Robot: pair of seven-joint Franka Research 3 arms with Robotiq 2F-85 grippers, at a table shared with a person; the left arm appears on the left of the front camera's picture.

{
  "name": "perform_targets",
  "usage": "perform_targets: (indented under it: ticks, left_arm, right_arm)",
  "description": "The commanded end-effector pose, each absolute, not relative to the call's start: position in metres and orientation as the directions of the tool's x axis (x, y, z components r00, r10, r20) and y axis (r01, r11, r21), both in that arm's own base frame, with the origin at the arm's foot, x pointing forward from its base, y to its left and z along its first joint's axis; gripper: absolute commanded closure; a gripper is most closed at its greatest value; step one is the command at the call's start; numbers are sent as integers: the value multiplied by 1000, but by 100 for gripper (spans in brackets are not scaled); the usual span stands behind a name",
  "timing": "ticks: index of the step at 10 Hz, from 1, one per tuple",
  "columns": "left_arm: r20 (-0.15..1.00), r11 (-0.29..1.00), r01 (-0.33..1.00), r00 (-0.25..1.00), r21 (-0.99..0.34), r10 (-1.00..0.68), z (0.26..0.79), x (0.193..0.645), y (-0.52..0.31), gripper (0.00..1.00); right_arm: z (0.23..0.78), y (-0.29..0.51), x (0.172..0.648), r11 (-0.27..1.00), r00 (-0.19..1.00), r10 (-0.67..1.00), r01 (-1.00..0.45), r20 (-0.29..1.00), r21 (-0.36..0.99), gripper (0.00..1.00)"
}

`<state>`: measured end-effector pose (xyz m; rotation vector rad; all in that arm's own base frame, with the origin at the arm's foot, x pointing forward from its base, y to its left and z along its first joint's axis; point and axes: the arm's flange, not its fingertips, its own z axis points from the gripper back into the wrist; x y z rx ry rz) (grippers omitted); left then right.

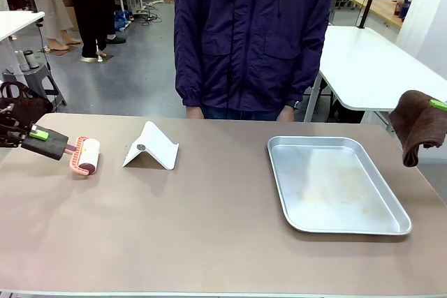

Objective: Clean the surface of the table.
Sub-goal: Clean the area not pointed to by the person.

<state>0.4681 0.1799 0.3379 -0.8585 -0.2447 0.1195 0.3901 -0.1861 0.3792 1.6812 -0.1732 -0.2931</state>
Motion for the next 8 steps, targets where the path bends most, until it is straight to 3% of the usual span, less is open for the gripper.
perform_targets:
  ticks: [1, 4, 8]
  left_arm:
    - [155, 655, -27, 964, -755, 218, 331, 471, 167, 78]
    - [143, 607, -28, 963, -794, 231, 338, 480, 161, 78]
    - [280, 398, 152, 916, -905, 286, 396, 445, 185, 78]
  right_arm:
    - [386, -187, 390, -136, 959, -267, 64, -99, 989, 100]
    - [386, -187, 390, -136, 959, -267, 64, -99, 989, 100]
    - [386, -187, 390, -136, 959, -267, 64, -99, 989, 100]
